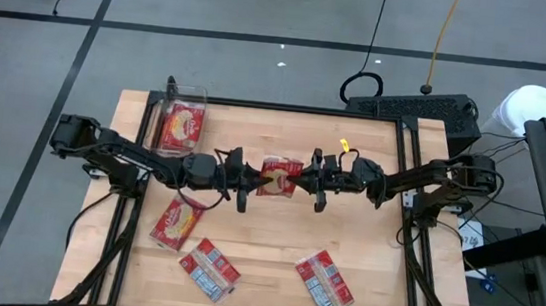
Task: Sort popcorn bags into baskets
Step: Put the red popcorn bag into the transparent bin
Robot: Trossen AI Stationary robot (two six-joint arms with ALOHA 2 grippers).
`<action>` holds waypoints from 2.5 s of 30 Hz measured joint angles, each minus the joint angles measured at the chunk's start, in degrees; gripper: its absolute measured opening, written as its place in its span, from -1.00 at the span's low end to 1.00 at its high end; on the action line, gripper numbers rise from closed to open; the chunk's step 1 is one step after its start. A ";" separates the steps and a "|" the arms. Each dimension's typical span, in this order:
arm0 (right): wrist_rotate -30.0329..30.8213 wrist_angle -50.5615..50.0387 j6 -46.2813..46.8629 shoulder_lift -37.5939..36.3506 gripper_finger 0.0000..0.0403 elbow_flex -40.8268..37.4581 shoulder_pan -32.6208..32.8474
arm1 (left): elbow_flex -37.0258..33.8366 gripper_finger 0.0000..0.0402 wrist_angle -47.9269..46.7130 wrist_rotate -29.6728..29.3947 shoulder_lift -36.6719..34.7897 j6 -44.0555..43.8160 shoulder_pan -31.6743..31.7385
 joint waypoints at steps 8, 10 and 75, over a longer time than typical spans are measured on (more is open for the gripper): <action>-0.05 0.32 -0.38 -0.25 -0.78 0.09 -0.54 | 0.00 -0.85 -0.04 0.61 -1.09 -1.94 0.09; -0.06 0.48 0.29 -0.61 -0.68 0.07 -1.34 | 0.00 -0.90 -1.39 0.58 -2.29 -2.44 0.60; 0.11 -15.13 -20.67 -1.16 -0.17 -0.02 -9.77 | 14.38 -0.87 -92.08 17.42 -25.89 -0.39 62.97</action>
